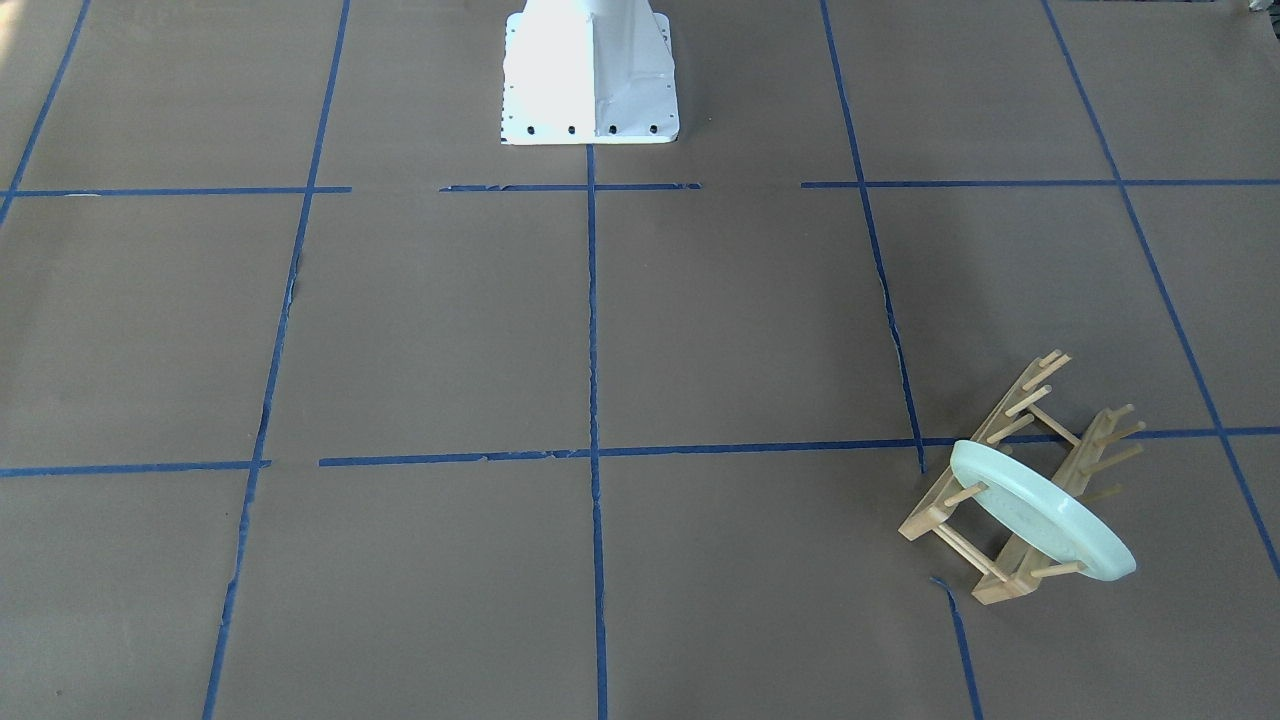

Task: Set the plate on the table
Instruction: 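Reach the left gripper toward the pale green plate in the wooden rack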

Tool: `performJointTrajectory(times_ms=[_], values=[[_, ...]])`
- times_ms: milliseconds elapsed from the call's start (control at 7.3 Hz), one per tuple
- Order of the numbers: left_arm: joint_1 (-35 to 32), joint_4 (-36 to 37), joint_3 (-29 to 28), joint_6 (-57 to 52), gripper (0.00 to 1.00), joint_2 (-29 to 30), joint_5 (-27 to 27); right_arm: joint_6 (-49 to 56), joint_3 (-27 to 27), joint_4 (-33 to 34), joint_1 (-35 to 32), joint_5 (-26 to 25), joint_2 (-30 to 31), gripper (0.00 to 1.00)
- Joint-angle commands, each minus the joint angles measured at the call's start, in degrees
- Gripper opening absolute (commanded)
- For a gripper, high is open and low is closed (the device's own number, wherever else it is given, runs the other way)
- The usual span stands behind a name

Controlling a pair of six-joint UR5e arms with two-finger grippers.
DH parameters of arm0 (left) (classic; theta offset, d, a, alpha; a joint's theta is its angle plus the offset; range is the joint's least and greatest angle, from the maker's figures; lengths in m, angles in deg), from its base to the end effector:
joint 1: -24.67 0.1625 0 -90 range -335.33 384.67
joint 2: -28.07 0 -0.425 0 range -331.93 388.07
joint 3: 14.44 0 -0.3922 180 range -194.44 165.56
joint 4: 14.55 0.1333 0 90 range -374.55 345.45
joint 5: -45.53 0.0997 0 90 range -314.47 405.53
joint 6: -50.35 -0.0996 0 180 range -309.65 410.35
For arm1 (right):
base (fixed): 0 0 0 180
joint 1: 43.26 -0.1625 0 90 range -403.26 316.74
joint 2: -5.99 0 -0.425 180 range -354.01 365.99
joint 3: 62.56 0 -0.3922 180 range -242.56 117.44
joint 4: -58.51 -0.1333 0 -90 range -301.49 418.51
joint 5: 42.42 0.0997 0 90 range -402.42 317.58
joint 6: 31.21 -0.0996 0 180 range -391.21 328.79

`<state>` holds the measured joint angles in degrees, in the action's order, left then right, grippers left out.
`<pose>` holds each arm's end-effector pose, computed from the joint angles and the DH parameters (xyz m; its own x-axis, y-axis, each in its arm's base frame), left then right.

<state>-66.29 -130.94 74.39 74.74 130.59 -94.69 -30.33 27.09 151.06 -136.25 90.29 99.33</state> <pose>-0.0667 -0.5935 0.4896 0.5844 0.0921 -0.8063 0.2795 0.9099 0.3065 0.0895 -0.4537 0.6956 0.7307 0.0967 0.6759 -0.0406 0.9943 -0.0983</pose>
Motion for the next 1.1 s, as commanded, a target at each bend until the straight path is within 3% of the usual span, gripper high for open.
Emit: performJointTrajectory(times_ms=[0,274,411,685,959], values=[[5.8,-17.2,-3.1,16.1,1.00,1.5,-2.1,0.0,0.0,0.0,0.0,0.0,0.0,1.00],[11.0,-20.4,-5.8,41.9,1.00,9.7,-1.7,0.0,0.0,0.0,0.0,0.0,0.0,1.00],[12.6,-25.3,-7.2,52.8,1.00,11.1,0.2,0.0,0.0,0.0,0.0,0.0,0.0,1.00],[15.2,-42.0,-11.4,79.8,1.00,11.4,10.4,0.0,0.0,0.0,0.0,0.0,0.0,1.00],[22.0,-47.7,-12.8,94.9,1.00,11.6,22.0,0.0,0.0,0.0,0.0,0.0,0.0,1.00]])
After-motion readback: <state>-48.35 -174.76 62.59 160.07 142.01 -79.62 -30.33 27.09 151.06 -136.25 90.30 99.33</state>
